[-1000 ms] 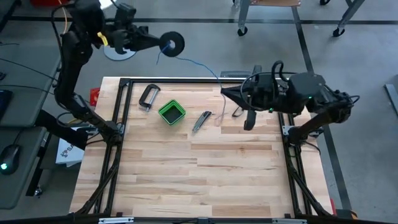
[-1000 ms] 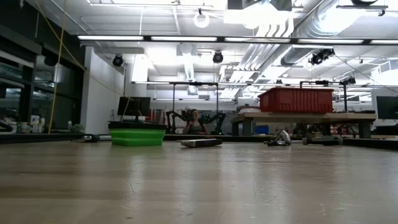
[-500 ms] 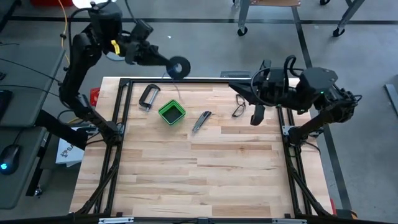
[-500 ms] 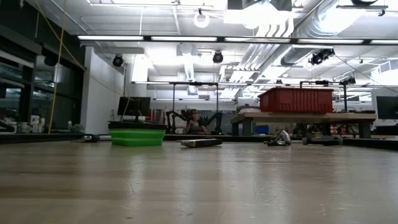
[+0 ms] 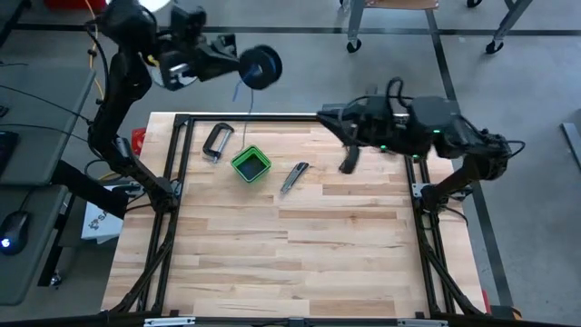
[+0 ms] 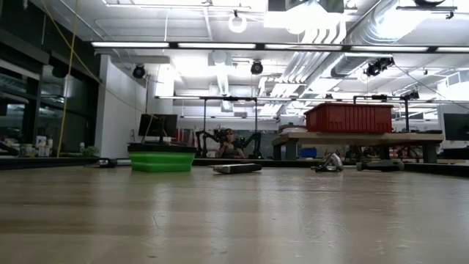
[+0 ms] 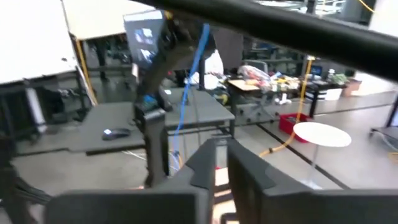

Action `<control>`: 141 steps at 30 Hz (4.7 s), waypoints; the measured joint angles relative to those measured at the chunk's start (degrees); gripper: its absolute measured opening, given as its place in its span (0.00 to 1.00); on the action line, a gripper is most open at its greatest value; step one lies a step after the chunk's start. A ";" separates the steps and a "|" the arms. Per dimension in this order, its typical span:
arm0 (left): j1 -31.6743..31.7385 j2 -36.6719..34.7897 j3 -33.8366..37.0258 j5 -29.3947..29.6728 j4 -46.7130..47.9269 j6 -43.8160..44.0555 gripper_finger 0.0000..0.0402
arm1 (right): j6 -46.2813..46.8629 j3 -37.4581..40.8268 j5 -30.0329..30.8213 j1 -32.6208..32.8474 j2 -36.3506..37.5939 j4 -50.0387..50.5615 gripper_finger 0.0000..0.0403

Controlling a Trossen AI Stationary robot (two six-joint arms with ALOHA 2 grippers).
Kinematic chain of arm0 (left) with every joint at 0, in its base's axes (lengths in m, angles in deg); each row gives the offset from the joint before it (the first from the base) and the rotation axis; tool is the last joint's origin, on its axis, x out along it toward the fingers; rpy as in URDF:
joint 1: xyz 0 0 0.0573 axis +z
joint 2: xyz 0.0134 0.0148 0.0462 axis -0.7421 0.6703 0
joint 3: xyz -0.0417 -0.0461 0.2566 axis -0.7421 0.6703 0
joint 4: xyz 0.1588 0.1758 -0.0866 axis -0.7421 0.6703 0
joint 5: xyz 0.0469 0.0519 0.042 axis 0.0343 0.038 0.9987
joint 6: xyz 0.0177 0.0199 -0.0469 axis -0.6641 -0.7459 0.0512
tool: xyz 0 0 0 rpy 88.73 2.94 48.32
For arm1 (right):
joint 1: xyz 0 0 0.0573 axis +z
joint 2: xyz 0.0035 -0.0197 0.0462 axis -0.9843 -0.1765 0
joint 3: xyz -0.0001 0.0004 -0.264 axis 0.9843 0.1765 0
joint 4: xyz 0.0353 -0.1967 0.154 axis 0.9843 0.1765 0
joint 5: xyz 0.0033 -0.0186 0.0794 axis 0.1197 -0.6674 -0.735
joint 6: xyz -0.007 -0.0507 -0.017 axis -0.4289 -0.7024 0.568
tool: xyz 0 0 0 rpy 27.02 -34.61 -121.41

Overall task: Coil cords
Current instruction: Coil the blue wire onto the spool

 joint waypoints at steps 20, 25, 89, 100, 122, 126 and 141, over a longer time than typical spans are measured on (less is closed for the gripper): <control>-10.66 -0.02 -0.02 6.97 -8.67 -7.84 0.00 | 3.77 0.02 -9.89 -4.05 -11.64 -14.92 0.61; -12.24 0.87 0.01 6.93 -8.54 -7.40 0.00 | 3.34 0.02 -13.83 -4.03 -11.70 -16.41 0.61; -13.41 2.56 0.01 7.16 -8.70 -8.69 0.00 | 5.40 0.02 -21.49 -3.93 -11.59 -12.93 0.36; -13.41 2.56 0.01 9.80 -8.78 -10.99 0.00 | 9.54 0.02 -21.00 -4.17 -11.83 -15.16 0.08; -12.67 2.56 0.01 10.11 -8.83 -11.36 0.00 | 5.89 0.02 -20.15 -3.88 -11.74 -9.77 0.04; -11.21 2.42 0.01 10.08 -8.85 -11.37 0.00 | 6.22 0.02 -21.95 -3.88 -11.72 -8.95 0.01; -8.36 1.29 -0.02 9.69 -7.15 -11.37 0.00 | 6.03 0.02 -21.40 -3.88 -11.49 -8.08 0.00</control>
